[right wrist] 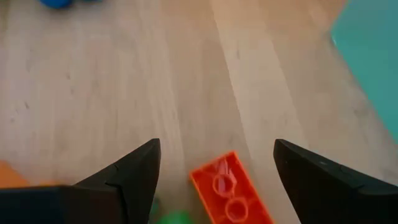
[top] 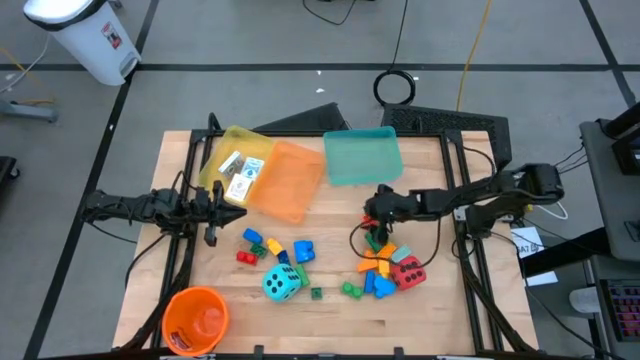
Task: Pick & Place Toys
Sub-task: Put the red dice into the orange bin
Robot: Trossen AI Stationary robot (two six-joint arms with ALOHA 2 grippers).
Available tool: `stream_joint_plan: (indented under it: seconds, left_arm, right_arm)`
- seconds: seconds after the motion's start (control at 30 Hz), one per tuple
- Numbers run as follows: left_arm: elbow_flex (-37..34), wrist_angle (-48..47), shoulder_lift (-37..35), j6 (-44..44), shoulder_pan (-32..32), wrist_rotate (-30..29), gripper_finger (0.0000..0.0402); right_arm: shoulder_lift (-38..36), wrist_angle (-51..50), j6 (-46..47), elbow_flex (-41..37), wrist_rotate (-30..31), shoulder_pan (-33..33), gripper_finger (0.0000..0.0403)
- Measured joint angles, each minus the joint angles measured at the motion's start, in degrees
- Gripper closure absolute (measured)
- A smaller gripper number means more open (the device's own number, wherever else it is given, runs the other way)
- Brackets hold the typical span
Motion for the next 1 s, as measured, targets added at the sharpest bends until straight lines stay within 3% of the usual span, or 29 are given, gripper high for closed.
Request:
stream_joint_plan:
  seconds: [0.23, 0.47, 0.57, 0.67, 0.77, 0.9, 1.0]
  left_arm:
    - [0.0, 0.0, 0.0, 0.2, 0.0, 0.0, 0.0360]
    - [0.0, 0.0, 0.0, 0.3, 0.0, 0.0, 0.0360]
    - [0.0, 0.0, 0.0, 0.3, 0.0, 0.0, 0.0360]
    - [0.0, 0.0, 0.0, 0.3, 0.0, 0.0, 0.0360]
    - [0.0, 0.0, 0.0, 0.3, 0.0, 0.0, 0.0360]
    - [0.0, 0.0, 0.0, 0.3, 0.0, 0.0, 0.0360]
    - [0.0, 0.0, 0.0, 0.2, 0.0, 0.0, 0.0360]
  right_arm:
    - [-2.5, 9.9, -3.9, 0.0, -0.4, 1.7, 0.0122]
    - [-3.9, 30.8, -27.0, 0.0, -0.5, 9.8, 0.0122]
    - [-2.8, 41.0, -27.3, 0.1, -0.3, 13.4, 0.0122]
    - [-2.2, 42.7, -23.0, 0.2, 1.9, 16.8, 0.0118]
    - [-2.4, 32.4, -18.5, 4.8, 7.1, 20.8, 0.0103]
    - [-1.3, 0.0, -13.1, 18.5, 22.9, 28.5, 0.0077]
    - [1.5, -18.5, -9.8, 26.4, 26.5, 34.2, 0.0058]
